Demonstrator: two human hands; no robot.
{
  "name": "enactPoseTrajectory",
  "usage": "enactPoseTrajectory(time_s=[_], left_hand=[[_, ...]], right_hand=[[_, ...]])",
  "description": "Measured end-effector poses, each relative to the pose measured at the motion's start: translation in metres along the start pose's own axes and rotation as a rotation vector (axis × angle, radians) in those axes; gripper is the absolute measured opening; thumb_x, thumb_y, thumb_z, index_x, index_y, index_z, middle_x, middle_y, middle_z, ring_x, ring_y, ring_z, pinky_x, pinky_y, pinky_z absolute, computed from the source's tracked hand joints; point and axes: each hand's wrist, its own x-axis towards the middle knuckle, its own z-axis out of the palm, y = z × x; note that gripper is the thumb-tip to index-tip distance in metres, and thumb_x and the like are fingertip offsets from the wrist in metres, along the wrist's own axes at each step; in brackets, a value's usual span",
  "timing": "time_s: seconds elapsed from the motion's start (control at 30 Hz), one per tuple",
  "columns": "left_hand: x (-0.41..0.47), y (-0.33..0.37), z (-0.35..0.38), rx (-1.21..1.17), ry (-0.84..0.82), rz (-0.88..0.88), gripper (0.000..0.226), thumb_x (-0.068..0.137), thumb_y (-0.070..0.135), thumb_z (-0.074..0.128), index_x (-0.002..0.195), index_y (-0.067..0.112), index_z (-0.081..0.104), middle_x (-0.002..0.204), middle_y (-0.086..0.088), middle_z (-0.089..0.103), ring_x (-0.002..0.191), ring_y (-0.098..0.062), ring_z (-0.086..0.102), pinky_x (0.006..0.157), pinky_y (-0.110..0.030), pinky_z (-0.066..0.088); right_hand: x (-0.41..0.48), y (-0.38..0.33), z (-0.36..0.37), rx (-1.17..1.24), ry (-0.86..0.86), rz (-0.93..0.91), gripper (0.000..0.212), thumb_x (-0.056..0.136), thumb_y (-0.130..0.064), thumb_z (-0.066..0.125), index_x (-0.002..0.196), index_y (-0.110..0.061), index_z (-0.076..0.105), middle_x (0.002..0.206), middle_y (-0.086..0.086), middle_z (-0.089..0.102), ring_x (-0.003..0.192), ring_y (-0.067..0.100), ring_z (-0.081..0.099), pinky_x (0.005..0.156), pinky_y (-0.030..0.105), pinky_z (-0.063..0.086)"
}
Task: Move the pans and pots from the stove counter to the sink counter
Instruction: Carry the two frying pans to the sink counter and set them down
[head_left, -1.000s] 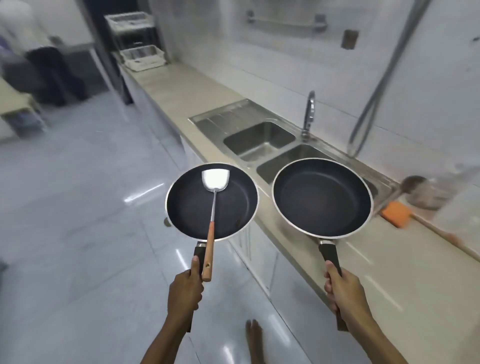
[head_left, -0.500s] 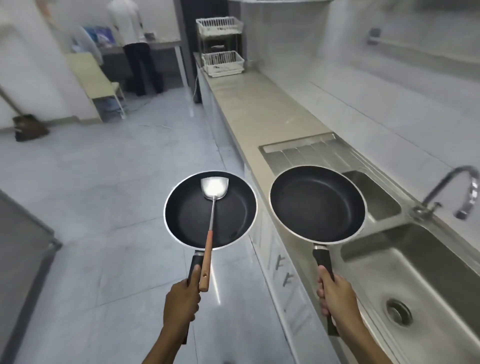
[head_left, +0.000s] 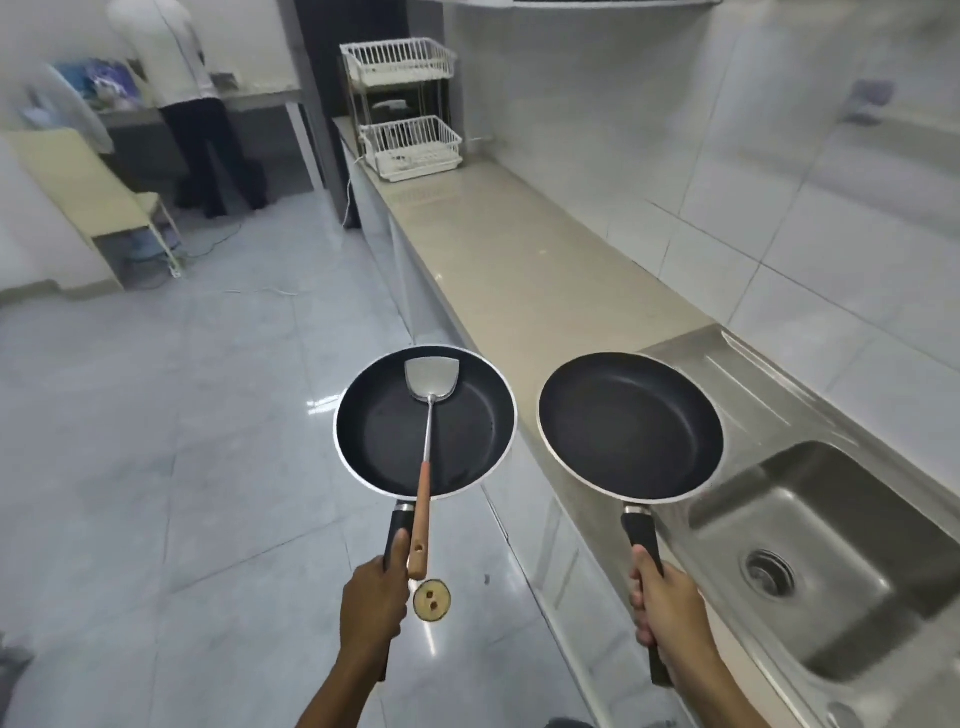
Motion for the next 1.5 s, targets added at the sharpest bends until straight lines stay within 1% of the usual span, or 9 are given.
enactPoseTrajectory(time_s=[0.17,0.3,0.5,0.57,0.8,0.97,1.03,1.27,1.5], left_hand=[[0.116,0.061,0.007,0.017,-0.029,0.088,0.076,0.095,0.07,0.03,0.066,0.007,0.061,0.061,-0.008,0.065,0.057,-0.023,0.061,0.047,-0.026,0.044],[0.219,0.112,0.027,0.035,-0.112,0.134,0.076,0.095,0.07,0.032,0.069,0.005,0.063,0.059,-0.007,0.063,0.053,-0.022,0.06,0.044,-0.026,0.043],[0.384,0.212,0.043,0.168,-0.189,0.214,0.08,0.092,0.074,0.032,0.07,0.005,0.066,0.059,-0.007,0.065,0.051,-0.022,0.061,0.044,-0.027,0.046],[0.432,0.247,0.052,0.192,-0.201,0.276,0.081,0.093,0.073,0.032,0.07,0.004,0.067,0.059,-0.007,0.066,0.052,-0.023,0.062,0.044,-0.027,0.046],[0.56,0.353,0.118,0.306,-0.385,0.404,0.084,0.097,0.068,0.025,0.07,0.0,0.067,0.062,-0.013,0.067,0.057,-0.027,0.065,0.049,-0.031,0.05],[0.651,0.414,0.169,0.385,-0.541,0.527,0.083,0.098,0.067,0.024,0.062,0.004,0.065,0.064,-0.013,0.068,0.063,-0.029,0.065,0.06,-0.035,0.051],[0.689,0.438,0.181,0.39,-0.603,0.568,0.081,0.098,0.066,0.027,0.059,0.005,0.063,0.061,-0.013,0.067,0.062,-0.031,0.065,0.06,-0.036,0.051],[0.757,0.497,0.203,0.484,-0.726,0.73,0.081,0.101,0.061,0.025,0.052,0.008,0.061,0.052,-0.007,0.065,0.051,-0.026,0.064,0.052,-0.03,0.044],[0.781,0.525,0.223,0.518,-0.796,0.754,0.079,0.101,0.061,0.026,0.057,0.008,0.064,0.059,-0.01,0.068,0.057,-0.029,0.066,0.055,-0.033,0.048]], right_hand=[[0.066,-0.055,0.069,0.038,0.045,0.025,0.037,0.101,-0.036,0.057,0.081,-0.006,0.062,0.047,-0.001,0.048,0.034,0.014,0.04,0.034,0.023,0.034],[0.138,-0.098,0.12,0.074,0.095,0.011,0.035,0.103,-0.032,0.055,0.081,-0.005,0.06,0.047,0.001,0.047,0.035,0.015,0.039,0.035,0.023,0.033],[0.239,-0.163,0.192,0.146,0.23,0.034,0.038,0.104,-0.031,0.056,0.078,-0.003,0.061,0.047,0.004,0.046,0.034,0.017,0.037,0.037,0.023,0.032],[0.262,-0.183,0.214,0.172,0.288,0.052,0.039,0.104,-0.031,0.055,0.077,-0.003,0.06,0.049,0.006,0.046,0.034,0.017,0.037,0.036,0.023,0.032],[0.339,-0.228,0.281,0.239,0.497,0.147,0.044,0.104,-0.036,0.053,0.083,0.001,0.062,0.048,0.007,0.049,0.034,0.018,0.039,0.037,0.022,0.034],[0.393,-0.255,0.333,0.295,0.65,0.189,0.044,0.104,-0.039,0.051,0.084,-0.002,0.062,0.047,0.002,0.047,0.035,0.016,0.038,0.038,0.022,0.032],[0.411,-0.268,0.358,0.324,0.717,0.212,0.045,0.105,-0.04,0.05,0.084,-0.003,0.063,0.047,0.001,0.048,0.036,0.015,0.04,0.037,0.024,0.033],[0.446,-0.31,0.411,0.4,0.888,0.264,0.044,0.104,-0.041,0.051,0.086,-0.003,0.064,0.05,0.004,0.05,0.035,0.013,0.04,0.037,0.024,0.036],[0.474,-0.32,0.424,0.413,0.955,0.292,0.042,0.105,-0.039,0.051,0.085,-0.004,0.063,0.049,0.002,0.051,0.036,0.013,0.041,0.038,0.024,0.035]])
